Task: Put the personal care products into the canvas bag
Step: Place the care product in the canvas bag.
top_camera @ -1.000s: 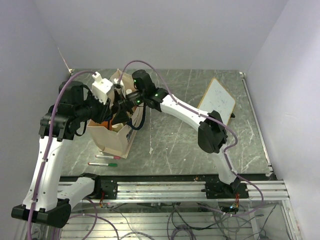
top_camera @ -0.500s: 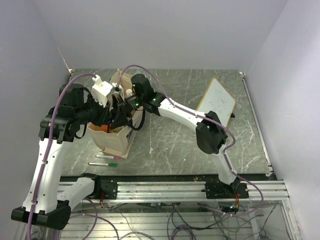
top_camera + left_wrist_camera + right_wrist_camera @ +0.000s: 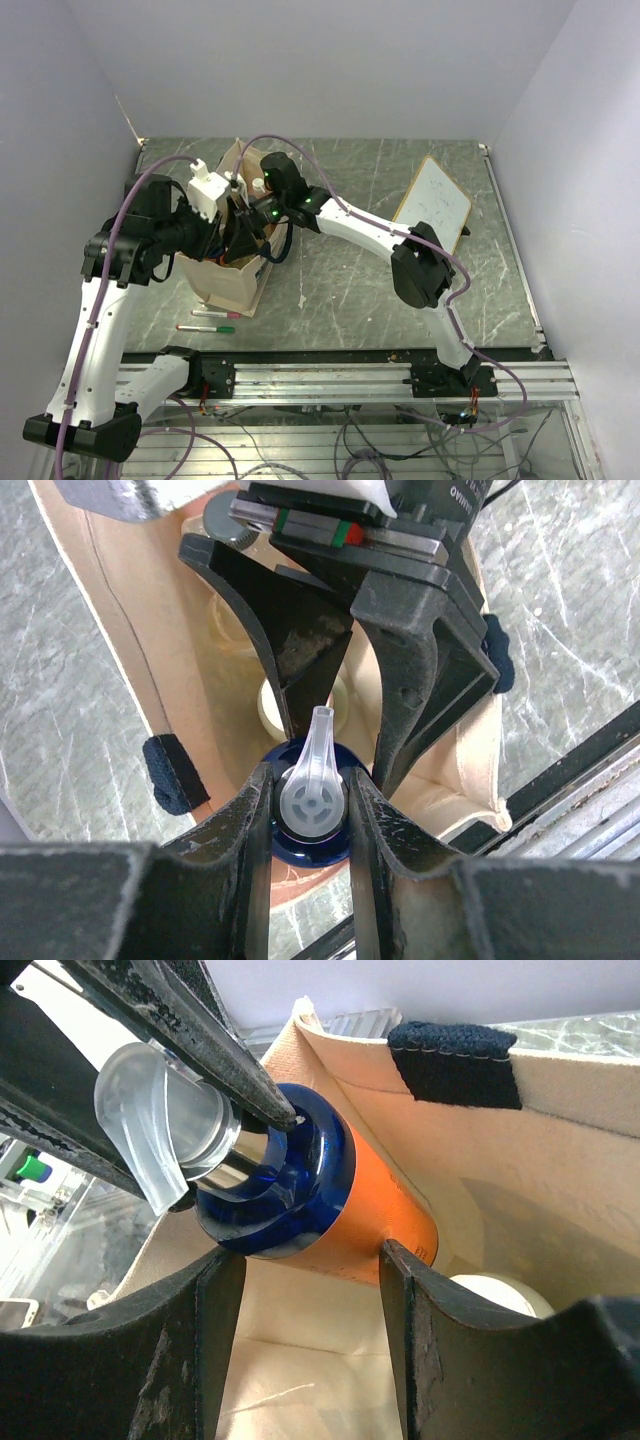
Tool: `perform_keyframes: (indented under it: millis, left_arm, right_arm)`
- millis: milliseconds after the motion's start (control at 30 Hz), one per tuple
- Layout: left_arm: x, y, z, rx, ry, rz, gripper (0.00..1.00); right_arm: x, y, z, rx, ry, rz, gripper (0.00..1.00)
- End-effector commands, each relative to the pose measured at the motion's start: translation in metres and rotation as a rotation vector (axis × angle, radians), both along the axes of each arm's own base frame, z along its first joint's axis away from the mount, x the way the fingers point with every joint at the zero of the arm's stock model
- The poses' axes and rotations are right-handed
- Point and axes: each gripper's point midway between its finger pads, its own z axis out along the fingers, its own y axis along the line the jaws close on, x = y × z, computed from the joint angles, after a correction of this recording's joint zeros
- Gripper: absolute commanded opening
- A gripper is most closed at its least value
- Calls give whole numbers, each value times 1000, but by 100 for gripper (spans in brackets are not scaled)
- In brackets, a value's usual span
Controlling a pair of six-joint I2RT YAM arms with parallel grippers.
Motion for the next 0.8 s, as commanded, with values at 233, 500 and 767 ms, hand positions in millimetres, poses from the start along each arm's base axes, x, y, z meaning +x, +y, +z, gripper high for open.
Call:
perform_keyframes:
  millis: [233, 500, 767]
  left_arm:
    - [-6, 8, -9, 57, -7, -17, 7]
    - [-8, 13, -22, 92, 34, -16, 7]
    - [-4, 15, -28, 123, 44, -27, 7]
  right_arm:
    - [-11, -1, 39, 59, -92, 18, 55]
    - [1, -5, 50, 70, -156, -15, 58]
    - [15, -19, 60, 60, -249, -62, 63]
